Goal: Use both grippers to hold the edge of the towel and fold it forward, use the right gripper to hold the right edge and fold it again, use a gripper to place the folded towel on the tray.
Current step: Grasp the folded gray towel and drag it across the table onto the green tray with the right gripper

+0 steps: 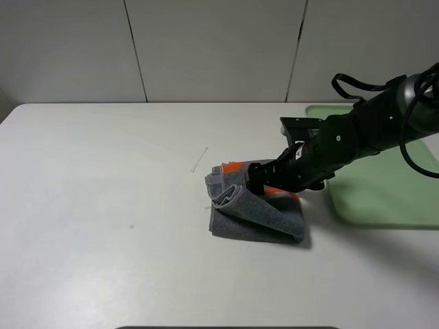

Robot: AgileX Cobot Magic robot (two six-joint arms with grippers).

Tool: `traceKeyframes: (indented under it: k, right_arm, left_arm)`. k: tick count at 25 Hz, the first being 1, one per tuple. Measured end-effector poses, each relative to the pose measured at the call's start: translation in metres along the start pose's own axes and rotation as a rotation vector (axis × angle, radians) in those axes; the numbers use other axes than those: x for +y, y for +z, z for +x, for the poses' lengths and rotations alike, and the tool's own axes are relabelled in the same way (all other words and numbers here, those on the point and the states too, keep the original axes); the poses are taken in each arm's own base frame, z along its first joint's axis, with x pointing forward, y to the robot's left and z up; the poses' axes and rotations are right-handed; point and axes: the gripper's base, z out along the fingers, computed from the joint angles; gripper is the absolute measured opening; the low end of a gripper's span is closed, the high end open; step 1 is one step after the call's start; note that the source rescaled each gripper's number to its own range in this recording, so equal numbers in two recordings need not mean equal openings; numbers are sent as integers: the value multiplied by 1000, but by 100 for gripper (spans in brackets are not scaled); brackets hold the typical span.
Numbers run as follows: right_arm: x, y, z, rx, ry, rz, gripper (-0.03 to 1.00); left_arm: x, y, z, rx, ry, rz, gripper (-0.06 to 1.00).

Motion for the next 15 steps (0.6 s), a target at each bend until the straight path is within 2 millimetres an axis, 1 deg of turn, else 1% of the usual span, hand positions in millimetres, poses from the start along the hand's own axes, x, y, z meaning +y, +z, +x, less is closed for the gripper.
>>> traceKeyframes:
  k: [7, 15]
  right_arm:
    - [-2, 12, 1, -28, 3, -1, 100]
    - [-1, 13, -1, -46, 5, -4, 100]
  left_arm:
    - [0, 0, 0, 0, 0, 0, 100]
    - [0, 0, 0, 0, 0, 0, 100]
